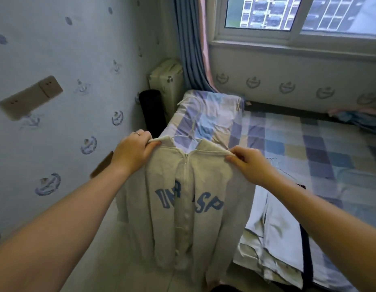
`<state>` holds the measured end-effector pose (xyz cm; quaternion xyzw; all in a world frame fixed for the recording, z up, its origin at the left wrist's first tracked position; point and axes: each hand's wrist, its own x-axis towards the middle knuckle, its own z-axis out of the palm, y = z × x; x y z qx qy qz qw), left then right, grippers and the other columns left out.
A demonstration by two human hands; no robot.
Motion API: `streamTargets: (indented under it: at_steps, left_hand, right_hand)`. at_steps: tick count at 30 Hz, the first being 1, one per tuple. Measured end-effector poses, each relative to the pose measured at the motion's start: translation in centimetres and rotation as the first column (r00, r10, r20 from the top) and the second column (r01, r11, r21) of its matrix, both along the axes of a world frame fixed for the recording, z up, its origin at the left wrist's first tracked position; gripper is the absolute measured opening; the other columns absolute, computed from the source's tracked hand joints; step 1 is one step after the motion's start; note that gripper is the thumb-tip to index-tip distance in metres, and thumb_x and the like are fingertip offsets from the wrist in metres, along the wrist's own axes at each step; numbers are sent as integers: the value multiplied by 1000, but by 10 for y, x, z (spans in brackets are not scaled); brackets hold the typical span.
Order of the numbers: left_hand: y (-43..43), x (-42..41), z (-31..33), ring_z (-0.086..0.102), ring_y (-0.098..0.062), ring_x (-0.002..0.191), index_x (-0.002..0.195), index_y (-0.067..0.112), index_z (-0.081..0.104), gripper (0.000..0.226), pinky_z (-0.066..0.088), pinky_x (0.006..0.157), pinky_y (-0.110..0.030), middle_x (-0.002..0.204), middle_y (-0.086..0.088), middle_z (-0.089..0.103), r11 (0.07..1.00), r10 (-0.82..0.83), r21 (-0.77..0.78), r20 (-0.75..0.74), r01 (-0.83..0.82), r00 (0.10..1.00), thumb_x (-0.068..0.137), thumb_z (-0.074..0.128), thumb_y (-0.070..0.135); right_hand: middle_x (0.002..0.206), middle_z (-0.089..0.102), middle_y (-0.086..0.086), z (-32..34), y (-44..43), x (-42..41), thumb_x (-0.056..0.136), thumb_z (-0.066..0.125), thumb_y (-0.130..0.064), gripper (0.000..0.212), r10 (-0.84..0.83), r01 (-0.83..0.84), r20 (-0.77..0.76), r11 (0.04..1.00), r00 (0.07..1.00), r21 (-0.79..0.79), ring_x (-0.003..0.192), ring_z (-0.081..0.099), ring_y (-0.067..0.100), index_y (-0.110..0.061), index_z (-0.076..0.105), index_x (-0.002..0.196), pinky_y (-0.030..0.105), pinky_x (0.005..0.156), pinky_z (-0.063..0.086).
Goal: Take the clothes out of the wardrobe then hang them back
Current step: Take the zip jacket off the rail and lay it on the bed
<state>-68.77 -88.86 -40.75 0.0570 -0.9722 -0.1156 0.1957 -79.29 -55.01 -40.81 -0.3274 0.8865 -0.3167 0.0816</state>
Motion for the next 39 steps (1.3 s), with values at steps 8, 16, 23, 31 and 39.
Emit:
streamTargets:
  at_steps: [8,16,23,31,39]
  left_hand:
    - [-19,-155,-42,53,-28,77,83,13,55,54,41,66,-39,83,-5,53,997,21,76,91,-28,996,97,35,62]
    - [-43,-258,-122,54,-36,90,84,15,62,32,36,72,-41,91,-11,62,989,146,-36,200,-142,969,96,56,45]
    - [-86,-327,-230,57,-36,99,94,17,65,27,38,75,-41,102,-10,62,989,121,24,431,-146,894,96,53,41]
    - [-115,-400,-348,56,-42,106,115,7,60,29,45,85,-49,120,-20,54,949,53,232,547,-212,835,99,52,30]
    - [-113,-400,-352,1,-26,152,157,34,12,69,9,120,-49,167,-1,0,944,-104,291,705,-152,701,98,43,54]
  right_hand:
    - [89,66,-8,-34,-22,-149,96,50,-47,26,-107,104,75,994,991,41,83,62,11,-30,65,107,35,78,56]
    - [83,60,-8,-109,-68,-242,99,53,-36,15,-263,240,129,956,956,170,80,57,18,-27,64,100,35,67,47]
    - [101,68,-3,-210,-123,-287,98,52,-31,19,-372,338,-13,828,928,448,99,53,27,-32,67,109,37,77,31]
    - [120,60,10,-328,-174,-339,99,49,-21,30,-538,455,150,806,829,379,111,56,31,-16,59,127,39,90,45]
    - [164,11,2,-344,-197,-324,98,50,-38,75,-620,522,433,784,654,335,150,11,19,-16,9,157,43,122,13]
